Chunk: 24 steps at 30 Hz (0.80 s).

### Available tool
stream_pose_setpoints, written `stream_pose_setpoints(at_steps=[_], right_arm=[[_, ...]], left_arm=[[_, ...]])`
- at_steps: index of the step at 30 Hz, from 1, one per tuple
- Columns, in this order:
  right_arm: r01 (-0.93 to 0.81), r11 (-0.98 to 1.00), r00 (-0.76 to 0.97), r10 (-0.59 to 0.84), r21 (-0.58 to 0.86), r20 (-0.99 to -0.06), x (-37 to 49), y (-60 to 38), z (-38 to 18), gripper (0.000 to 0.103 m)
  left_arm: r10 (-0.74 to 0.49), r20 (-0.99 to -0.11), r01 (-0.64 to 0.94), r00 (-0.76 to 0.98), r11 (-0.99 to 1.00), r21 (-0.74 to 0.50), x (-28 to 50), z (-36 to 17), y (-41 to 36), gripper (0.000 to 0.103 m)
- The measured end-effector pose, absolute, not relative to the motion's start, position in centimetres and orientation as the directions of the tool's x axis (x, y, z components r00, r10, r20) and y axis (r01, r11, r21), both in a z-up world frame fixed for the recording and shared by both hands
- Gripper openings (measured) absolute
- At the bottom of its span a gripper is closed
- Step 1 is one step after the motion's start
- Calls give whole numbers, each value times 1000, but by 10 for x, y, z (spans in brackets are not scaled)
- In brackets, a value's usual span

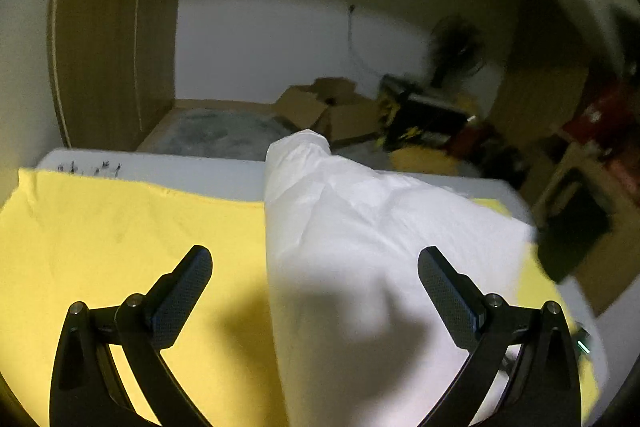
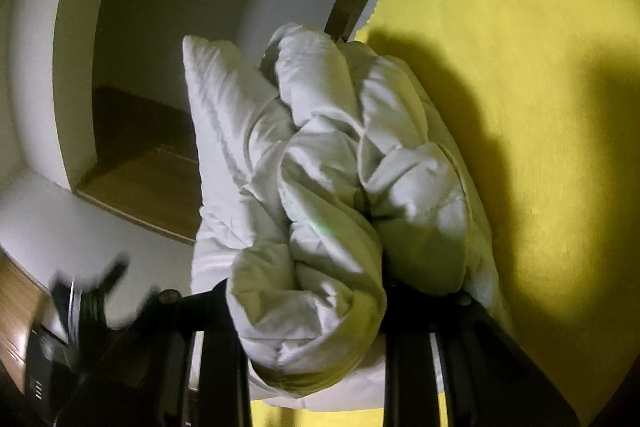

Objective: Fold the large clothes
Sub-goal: 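Grasp the folded jacket bundle with the right gripper and lift it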

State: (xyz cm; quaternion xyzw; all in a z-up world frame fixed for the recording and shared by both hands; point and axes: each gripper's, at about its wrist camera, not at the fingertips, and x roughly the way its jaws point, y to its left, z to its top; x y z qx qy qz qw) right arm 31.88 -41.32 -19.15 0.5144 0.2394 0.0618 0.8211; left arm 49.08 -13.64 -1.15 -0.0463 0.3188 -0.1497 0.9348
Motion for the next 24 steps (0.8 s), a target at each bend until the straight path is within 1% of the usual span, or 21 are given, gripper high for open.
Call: stream_pose_setpoints(at_steps=[3,6,8,10,13,19,20,24], right_arm=[[150,489,872,344,859,-348,321,-410,-189,25],[158,498,868,341,852,-360,324,-410,-190,25],[164,509,866,336,845,-371,323,-410,-191,25],[170,519,863,331,838,-381,324,-405,-191,25],[180,531,857,328,828,-397,325,-401,-190,25],[190,553,849,322,811,-418,332,-399,-189,25],[191,557,848,321,808,-421,333,-399,-189,25],[192,565,847,318,802,-427,332,-399,-189,24]], left_arm=[[-289,-636,231,715,957,-176,548,-32,-174,103],[-214,-687,195,694,975,-106,579,-66,-195,103],[-214,-719,190,662,975,-116,590,-91,-199,103],[-228,-711,176,665,973,-148,594,-107,-198,103],[-225,-713,166,664,974,-152,600,-120,-200,103],[-169,-711,146,683,985,-94,604,-134,-211,103],[-168,-712,145,682,985,-94,595,-133,-202,103],[-182,-728,147,660,983,-112,601,-140,-202,103]])
